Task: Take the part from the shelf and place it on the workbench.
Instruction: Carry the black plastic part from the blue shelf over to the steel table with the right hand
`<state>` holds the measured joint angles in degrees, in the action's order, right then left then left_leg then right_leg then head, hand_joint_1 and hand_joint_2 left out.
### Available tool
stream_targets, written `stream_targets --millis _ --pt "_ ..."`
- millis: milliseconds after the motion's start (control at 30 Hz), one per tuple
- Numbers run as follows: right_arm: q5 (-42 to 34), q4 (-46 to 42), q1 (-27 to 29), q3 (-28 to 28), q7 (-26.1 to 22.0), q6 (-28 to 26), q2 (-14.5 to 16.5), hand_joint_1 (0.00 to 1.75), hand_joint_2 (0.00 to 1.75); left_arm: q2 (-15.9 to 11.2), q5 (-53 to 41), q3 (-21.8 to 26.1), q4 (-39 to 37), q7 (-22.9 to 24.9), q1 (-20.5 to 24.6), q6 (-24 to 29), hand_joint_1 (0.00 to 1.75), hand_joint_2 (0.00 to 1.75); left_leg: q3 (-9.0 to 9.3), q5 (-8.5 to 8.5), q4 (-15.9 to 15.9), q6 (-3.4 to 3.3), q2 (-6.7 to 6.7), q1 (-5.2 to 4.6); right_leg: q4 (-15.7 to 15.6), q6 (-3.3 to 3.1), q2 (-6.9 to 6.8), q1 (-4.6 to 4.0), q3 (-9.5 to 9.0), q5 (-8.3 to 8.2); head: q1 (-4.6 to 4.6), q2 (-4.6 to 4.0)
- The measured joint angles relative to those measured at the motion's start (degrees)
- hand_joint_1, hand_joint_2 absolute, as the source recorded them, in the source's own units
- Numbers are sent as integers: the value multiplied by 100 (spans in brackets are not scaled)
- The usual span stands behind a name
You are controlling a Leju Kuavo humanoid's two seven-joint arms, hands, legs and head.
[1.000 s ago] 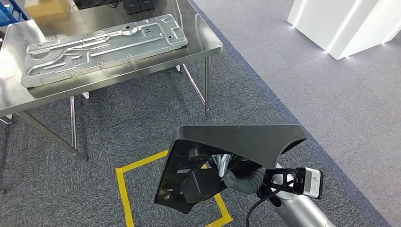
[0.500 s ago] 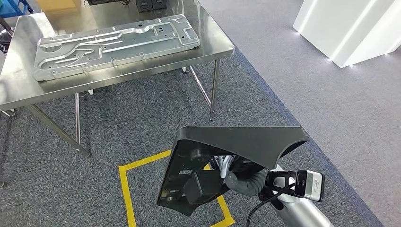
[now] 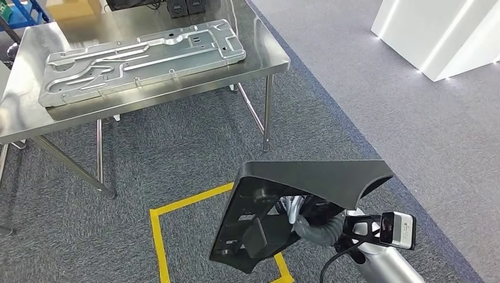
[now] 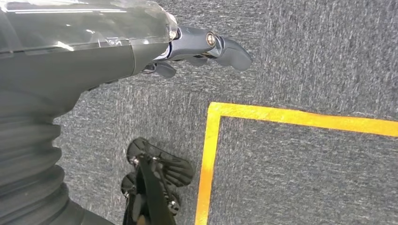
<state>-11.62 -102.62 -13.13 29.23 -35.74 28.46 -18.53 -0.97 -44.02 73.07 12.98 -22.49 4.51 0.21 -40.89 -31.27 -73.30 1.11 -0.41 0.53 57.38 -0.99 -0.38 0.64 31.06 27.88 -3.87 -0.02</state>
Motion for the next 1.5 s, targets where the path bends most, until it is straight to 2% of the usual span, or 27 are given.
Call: stream_targets --millis 67,100,167,267,333,433,467,500,533,567,633,667,733,800,833,900,967,1000,1033,1100,1167,1267,1333,1367,1433,1467,1500 --pt "52 -47 134 -102 0 119 -4 171 175 3 20 9 0 -26 -17 28 0 175 347 450 776 -51 16 -7 -4 29 -5 -1 -110 82 1 0" --pt "86 -84 208 -156 0 169 -5 171 175 4 24 15 0 -41 -19 42 0 175 518 577 1140 -89 26 -26 -4 55 -10 -6 -150 123 1 0" --pt "146 -168 379 -260 0 257 -5 171 175 8 26 21 0 -66 -28 55 0 175 673 590 1473 -168 37 -68 -6 121 -22 -14 -191 166 0 0" --pt "164 -279 566 -421 0 394 -12 171 175 13 26 25 0 -92 -69 62 0 175 780 526 1570 -279 17 -57 118 215 -21 -9 -195 177 -1 0" --pt "124 -319 604 -553 0 536 -24 171 175 15 26 29 0 -101 -69 64 0 175 925 485 1622 -344 5 -37 571 260 0 5 46 309 0 0" --pt "-8 -300 617 -783 0 782 -60 171 175 16 31 38 0 -99 -55 74 0 175 1048 376 1632 -375 -14 -44 1589 309 20 13 799 634 1 0" --pt "-67 -277 603 -851 0 843 -80 171 175 16 34 47 0 -95 -56 78 0 175 1102 331 1631 -371 -24 -45 1694 312 20 13 964 623 1 0" --pt "-130 -246 568 -906 0 885 -103 171 175 16 37 58 0 -90 -57 80 0 175 1170 280 1631 -361 -35 -45 1597 308 21 13 1023 501 1 0" --pt "-195 -209 511 -946 0 908 -129 171 175 16 38 69 0 -85 -54 81 0 175 1251 225 1631 -346 -43 -45 1306 296 21 12 981 269 0 0" --pt "-262 -163 440 -971 0 912 -161 171 175 16 39 80 0 -80 -48 82 0 175 1319 166 1632 -329 -48 -46 904 278 24 10 882 -53 1 0" --pt "-370 -62 300 -988 0 884 -226 171 175 14 38 101 0 -67 -18 82 0 175 1410 55 1623 -277 -59 -56 295 223 35 -20 733 -463 1 0" --pt "-406 -20 252 -990 0 854 -256 171 175 11 38 108 0 -60 -5 82 0 175 1438 19 1623 -246 -63 -62 166 192 41 -32 711 -545 1 0" --pt "-459 35 173 -982 0 778 -306 171 175 4 36 114 0 -50 11 84 0 175 1488 -11 1618 -183 -68 -71 129 122 44 -33 670 -502 1 0" --pt "-505 56 115 -969 0 701 -349 171 175 1 31 115 0 -48 17 87 0 175 1442 -26 1391 -130 -52 -64 89 53 33 -10 551 -453 1 0" --pt "-520 64 95 -962 0 677 -369 171 175 -1 28 115 0 -49 24 88 0 175 1304 -79 1115 -102 -39 -54 73 27 27 0 486 -424 1 0" --pt "-532 80 74 -945 0 620 -397 171 175 -1 26 116 0 -50 28 89 0 175 836 -341 369 -50 -13 -34 60 -1 17 3 395 -345 0 0" --pt "-522 93 80 -920 0 531 -420 171 175 -1 25 116 0 -51 9 89 0 175 424 -600 -67 -26 -3 -27 61 -5 5 2 306 -259 0 0" --pt "-479 96 89 -908 0 477 -434 171 175 0 25 116 0 -54 -3 89 0 175 343 -560 -11 -33 2 -28 61 -6 -8 1 245 -211 0 0" --pt "-402 92 110 -898 0 420 -446 171 175 1 24 117 0 -60 -13 88 0 175 354 -362 235 -54 17 -31 61 -4 -31 -3 168 -158 0 0" --pt "-171 62 203 -887 0 320 -457 171 175 1 25 118 0 -82 -20 87 0 175 503 260 980 -122 168 -62 64 17 -97 -19 12 -47 1 0" --pt "78 0 347 -873 0 251 -446 171 175 2 22 118 0 -112 -17 72 0 175 580 581 1403 -187 319 -108 64 71 -172 -39 -73 40 1 0" --pt "382 -105 463 -801 0 124 -383 171 175 3 10 118 0 -137 -26 32 0 175 617 659 1484 -257 233 -119 54 183 -264 -50 -136 134 1 0" --pt "456 -151 468 -750 0 57 -348 171 175 2 1 118 0 -140 -13 12 0 175 688 690 1560 -305 125 -78 297 233 -169 -39 -61 308 2 0" --pt "469 -165 477 -732 0 36 -340 171 175 2 -5 118 0 -141 -3 3 0 175 711 694 1582 -326 73 -62 596 250 -88 -22 86 460 2 0" --pt "450 -169 498 -697 0 -3 -335 171 175 1 -21 118 0 -136 10 -13 0 175 723 670 1583 -355 -22 -60 1360 280 2 -5 538 748 2 0" --pt "401 -163 506 -677 0 -22 -334 171 175 1 -29 118 0 -130 7 -19 0 175 731 651 1577 -360 -62 -62 1604 294 11 4 720 767 2 0" --pt "331 -154 504 -657 0 -35 -334 171 175 1 -33 118 0 -122 2 -23 0 175 749 628 1569 -357 -99 -62 1643 304 15 10 808 665 2 0"
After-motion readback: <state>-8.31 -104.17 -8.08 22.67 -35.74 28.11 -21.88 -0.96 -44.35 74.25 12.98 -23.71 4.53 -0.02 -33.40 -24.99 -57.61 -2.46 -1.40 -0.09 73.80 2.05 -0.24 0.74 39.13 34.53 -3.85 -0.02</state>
